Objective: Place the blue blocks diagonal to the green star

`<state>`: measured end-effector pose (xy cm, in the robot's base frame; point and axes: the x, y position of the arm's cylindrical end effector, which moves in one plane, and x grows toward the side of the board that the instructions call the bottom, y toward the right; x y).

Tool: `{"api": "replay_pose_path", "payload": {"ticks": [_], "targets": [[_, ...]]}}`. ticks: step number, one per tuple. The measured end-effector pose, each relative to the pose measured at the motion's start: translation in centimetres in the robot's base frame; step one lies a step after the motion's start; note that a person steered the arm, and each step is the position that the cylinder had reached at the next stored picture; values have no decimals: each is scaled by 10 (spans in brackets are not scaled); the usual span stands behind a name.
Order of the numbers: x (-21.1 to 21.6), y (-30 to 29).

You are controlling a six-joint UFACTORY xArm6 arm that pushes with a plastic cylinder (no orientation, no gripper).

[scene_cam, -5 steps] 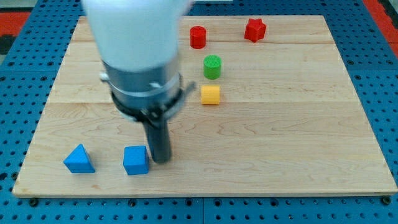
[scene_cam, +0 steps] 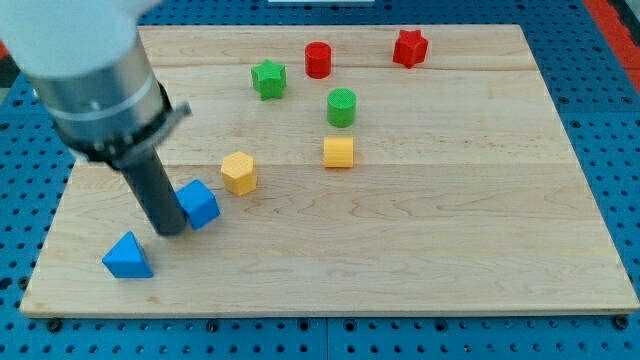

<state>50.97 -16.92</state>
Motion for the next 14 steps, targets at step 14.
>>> {"api": "replay_pose_path", "payload": {"ticks": [14], "targets": [[-23, -3]]}}
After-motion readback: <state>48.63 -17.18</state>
